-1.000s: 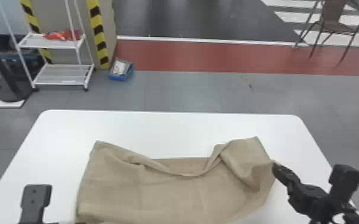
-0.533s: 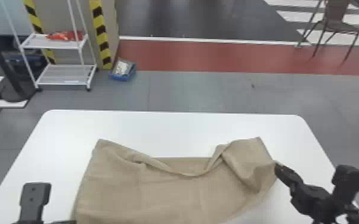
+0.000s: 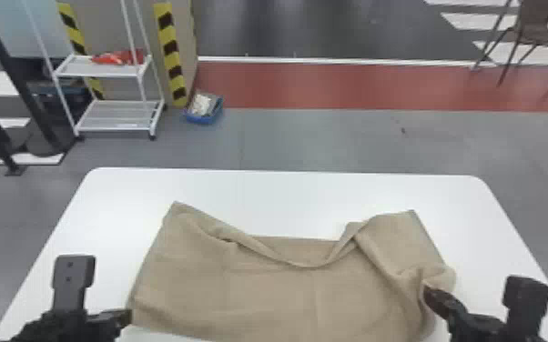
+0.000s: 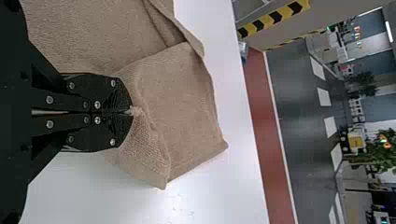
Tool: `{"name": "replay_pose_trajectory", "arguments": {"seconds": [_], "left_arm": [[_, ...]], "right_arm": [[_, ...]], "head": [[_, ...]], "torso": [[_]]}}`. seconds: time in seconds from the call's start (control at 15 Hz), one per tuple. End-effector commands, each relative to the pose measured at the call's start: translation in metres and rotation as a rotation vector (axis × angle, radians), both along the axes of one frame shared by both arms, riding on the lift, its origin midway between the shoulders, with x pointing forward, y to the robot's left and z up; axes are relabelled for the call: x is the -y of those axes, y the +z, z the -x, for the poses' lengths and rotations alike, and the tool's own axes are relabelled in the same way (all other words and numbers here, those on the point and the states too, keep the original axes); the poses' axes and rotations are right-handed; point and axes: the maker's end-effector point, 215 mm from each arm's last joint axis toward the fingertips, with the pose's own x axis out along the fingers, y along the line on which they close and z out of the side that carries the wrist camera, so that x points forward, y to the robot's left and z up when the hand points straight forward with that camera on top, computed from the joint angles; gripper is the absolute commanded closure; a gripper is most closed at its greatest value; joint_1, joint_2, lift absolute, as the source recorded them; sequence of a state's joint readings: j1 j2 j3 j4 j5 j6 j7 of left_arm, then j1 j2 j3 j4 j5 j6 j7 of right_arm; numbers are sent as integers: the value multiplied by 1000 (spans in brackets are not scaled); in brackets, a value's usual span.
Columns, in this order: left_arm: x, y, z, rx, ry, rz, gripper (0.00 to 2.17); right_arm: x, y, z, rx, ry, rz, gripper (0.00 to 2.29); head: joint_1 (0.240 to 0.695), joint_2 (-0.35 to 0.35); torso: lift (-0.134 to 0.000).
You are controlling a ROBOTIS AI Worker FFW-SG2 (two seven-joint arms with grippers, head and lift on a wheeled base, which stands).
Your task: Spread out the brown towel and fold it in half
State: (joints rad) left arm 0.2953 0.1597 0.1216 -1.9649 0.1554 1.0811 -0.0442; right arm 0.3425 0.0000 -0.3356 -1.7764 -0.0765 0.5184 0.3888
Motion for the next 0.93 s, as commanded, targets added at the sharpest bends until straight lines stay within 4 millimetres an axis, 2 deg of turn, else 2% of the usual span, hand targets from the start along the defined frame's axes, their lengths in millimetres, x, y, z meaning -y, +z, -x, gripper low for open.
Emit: {"name": "replay_pose_trajectory", "arguments": {"seconds": [0.0,0.07,0.13,0.2,0.47,0.73,0.87], "left_arm": [[3,3,-6,12,-5,0,1683],[3,3,-6,12,-5,0,1683],[3,3,-7,14,-6,0,1683],[3,3,-6,12,-7,1,1683],[5,3,-3,13,-11,1,1683],[10,1,1,9,-19,3,1683],[10,0,3,7,-21,4,1683]], "right_arm": [[3,-18,20,-78,-10,8,1133],[8,-18,25,-83,-18,25,532],[14,-18,30,-88,-28,46,93],[21,-17,37,-95,-40,54,-2],[43,-6,59,-110,-62,86,134],[63,-12,68,-130,-81,117,201],[79,1,62,-74,-101,145,211]], "head": [[695,-28],[695,-30],[695,-34],[695,-41],[695,-79],[695,-113],[695,-137]], "torso": [[0],[0],[0],[0],[0],[0],[0]]}}
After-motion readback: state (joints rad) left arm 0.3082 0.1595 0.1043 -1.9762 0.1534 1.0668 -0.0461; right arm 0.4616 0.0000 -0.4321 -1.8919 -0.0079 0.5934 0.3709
